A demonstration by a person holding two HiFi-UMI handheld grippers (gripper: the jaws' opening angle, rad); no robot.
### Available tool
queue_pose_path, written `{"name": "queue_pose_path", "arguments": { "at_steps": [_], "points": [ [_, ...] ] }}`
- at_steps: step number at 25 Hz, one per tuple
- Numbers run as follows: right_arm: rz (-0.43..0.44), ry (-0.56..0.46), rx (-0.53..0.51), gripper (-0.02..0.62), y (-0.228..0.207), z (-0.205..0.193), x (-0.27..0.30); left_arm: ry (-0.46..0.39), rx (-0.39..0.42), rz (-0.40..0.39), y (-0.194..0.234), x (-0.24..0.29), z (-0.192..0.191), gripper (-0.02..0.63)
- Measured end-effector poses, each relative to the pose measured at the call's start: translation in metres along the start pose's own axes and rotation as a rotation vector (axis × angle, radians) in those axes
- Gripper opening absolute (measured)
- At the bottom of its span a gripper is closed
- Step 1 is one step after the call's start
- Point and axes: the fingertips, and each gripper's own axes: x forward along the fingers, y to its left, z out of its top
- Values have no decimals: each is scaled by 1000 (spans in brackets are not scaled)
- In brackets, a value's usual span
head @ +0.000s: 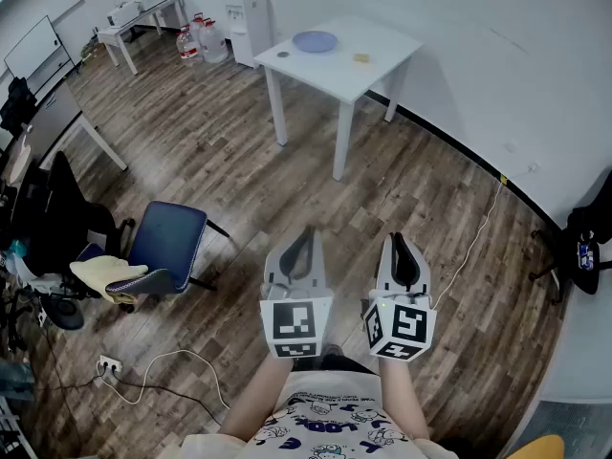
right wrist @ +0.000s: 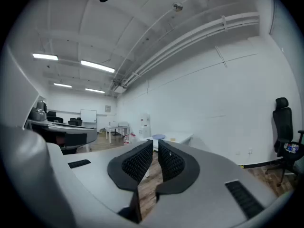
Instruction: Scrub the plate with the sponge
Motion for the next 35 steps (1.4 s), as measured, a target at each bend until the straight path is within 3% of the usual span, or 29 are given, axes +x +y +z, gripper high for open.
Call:
{"name": "queue_pose_path", "arguments": {
  "at_steps": [15, 35],
  "points": [
    [46, -7, -12, 44, 7, 4, -1, -10, -5, 14, 4, -1, 3, 20],
    [108, 67, 32, 44, -23, -27, -13, 46, -33, 153, -3, -21, -21, 20]
  ]
}}
